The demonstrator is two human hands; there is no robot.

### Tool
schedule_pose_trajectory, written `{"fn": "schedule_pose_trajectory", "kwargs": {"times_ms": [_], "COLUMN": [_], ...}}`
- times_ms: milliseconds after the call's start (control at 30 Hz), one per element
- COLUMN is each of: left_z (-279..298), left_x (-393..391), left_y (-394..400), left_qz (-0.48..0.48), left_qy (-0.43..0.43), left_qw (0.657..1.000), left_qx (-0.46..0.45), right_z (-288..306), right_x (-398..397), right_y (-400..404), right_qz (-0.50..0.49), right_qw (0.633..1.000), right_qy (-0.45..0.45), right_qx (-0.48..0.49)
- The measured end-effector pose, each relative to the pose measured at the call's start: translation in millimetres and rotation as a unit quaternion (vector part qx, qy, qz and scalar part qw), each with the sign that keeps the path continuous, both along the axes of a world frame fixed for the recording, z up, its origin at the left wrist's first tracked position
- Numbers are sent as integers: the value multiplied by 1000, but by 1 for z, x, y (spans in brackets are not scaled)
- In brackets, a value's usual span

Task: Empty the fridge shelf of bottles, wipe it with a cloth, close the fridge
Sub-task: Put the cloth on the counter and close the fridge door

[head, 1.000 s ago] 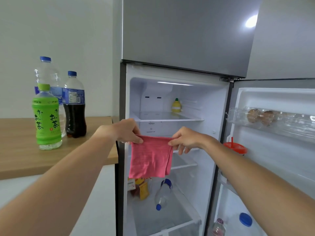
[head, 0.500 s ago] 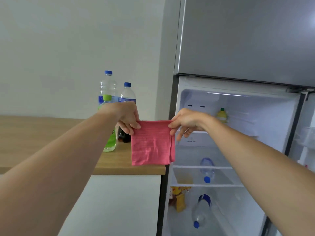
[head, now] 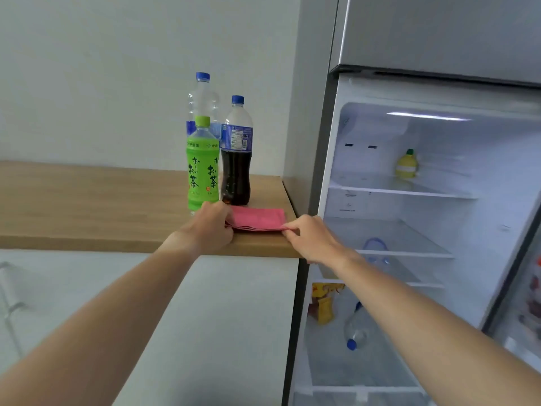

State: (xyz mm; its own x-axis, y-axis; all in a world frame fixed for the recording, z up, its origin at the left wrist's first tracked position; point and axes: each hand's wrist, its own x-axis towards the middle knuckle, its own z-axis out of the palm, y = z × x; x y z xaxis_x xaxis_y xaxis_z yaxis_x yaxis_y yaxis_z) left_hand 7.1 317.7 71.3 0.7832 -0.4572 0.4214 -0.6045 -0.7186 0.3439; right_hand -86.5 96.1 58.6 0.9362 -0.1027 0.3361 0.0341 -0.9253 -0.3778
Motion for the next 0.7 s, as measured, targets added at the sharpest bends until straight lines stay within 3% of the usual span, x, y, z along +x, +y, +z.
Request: {"fn": "schedule_pose_trajectory", "kwargs": {"times_ms": [267, 467, 700], "left_z": [5, -14, -57], "left_x": [-54, -75, -91], "left_y": [-19, -46, -69], "left_qz": [124, 20, 48], "left_qy": [-42, -55, -74], "left_qw": [980, 993, 990], "left_qx": [148, 101, 109], "right_z": [-2, -7, -19], "right_x": [-26, -47, -63], "right_y": [4, 6, 0], "right_qz": [-2, -48, -91], "right_qw": [999, 994, 990], "right_qy": [29, 77, 89], "right_qx": [24, -59, -66]}}
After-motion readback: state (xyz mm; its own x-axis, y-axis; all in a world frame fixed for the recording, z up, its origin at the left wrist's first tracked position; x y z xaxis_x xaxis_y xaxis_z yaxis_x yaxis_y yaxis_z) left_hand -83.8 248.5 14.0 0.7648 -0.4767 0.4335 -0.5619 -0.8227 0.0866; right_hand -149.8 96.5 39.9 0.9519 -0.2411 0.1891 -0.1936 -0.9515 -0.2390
